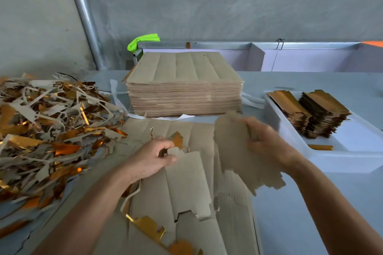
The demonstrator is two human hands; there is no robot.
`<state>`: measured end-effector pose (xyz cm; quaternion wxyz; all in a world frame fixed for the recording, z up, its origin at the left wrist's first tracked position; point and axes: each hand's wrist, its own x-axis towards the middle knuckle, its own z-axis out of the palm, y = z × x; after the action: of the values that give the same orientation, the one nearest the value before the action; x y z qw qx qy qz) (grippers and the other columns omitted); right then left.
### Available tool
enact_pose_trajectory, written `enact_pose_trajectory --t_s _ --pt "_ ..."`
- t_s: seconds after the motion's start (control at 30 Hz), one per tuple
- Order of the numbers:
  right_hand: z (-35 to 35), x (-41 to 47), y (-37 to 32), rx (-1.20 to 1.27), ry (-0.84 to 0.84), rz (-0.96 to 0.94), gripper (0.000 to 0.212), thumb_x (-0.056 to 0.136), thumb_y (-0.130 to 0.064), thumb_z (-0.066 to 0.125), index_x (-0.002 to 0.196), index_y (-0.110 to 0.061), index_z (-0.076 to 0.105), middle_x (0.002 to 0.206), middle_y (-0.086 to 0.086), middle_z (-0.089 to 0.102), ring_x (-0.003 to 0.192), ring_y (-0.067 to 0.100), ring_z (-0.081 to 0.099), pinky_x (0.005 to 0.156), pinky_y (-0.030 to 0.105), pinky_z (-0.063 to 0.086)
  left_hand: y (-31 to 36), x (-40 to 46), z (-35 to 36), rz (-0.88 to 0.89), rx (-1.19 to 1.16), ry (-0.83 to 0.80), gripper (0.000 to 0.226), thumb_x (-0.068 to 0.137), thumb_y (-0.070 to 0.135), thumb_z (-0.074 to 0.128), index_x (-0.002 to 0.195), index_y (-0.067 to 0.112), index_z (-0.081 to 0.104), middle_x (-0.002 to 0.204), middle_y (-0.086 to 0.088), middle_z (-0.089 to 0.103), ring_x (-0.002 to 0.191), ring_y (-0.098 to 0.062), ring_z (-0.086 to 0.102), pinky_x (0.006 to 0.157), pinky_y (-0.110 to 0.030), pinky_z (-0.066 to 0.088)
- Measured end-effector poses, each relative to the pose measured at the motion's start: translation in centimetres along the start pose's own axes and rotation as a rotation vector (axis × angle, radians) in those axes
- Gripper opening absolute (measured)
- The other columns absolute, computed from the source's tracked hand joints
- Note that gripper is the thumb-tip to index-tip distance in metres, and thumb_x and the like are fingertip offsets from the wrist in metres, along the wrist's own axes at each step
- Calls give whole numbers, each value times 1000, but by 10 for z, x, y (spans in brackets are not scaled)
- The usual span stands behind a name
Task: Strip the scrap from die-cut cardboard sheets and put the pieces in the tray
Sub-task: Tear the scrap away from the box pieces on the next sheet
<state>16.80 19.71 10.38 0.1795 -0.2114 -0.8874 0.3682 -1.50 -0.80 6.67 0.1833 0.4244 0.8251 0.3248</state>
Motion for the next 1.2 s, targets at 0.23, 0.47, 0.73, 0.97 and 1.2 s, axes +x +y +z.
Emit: enact_pose_trajectory --t_s 0.23,0.47,0.73,0.97,1.2 --pt "24 -2 5 276 -133 13 73 83 18 42 134 -34 41 131 -8 44 116 11 45 97 28 44 5 1 11 -3 -123 -24 13 89 20 63 95 32 60 99 21 49 92 3 50 70 -4 32" --pt "11 18 24 683 304 148 79 87 8 50 147 -36 24 110 -25 47 103 3 55 72 22 47 11 -8 0 116 -127 -170 13 80 8 73 80 17 64 98 -8 64 93 -23 58 82 -21 43" --pt "23 29 4 705 190 -27 84 88 12 50 151 -31 16 143 -12 39 122 9 49 97 28 46 29 3 15 22 -245 -147 93 77 7 76 147 35 21 113 -2 57 102 -3 55 79 -12 48" --pt "44 25 -9 810 137 -70 86 86 16 50 151 -28 17 123 -25 52 112 2 57 94 23 49 30 8 24 -130 -660 -20 21 81 -3 68 99 8 67 95 -8 72 86 -21 60 77 -36 46" --pt "57 18 -22 936 173 196 35 81 10 61 113 -4 60 100 14 70 88 28 67 63 34 56 31 11 36 -229 -718 184 19 80 -8 67 74 10 67 76 -4 69 66 -12 64 63 -19 52"
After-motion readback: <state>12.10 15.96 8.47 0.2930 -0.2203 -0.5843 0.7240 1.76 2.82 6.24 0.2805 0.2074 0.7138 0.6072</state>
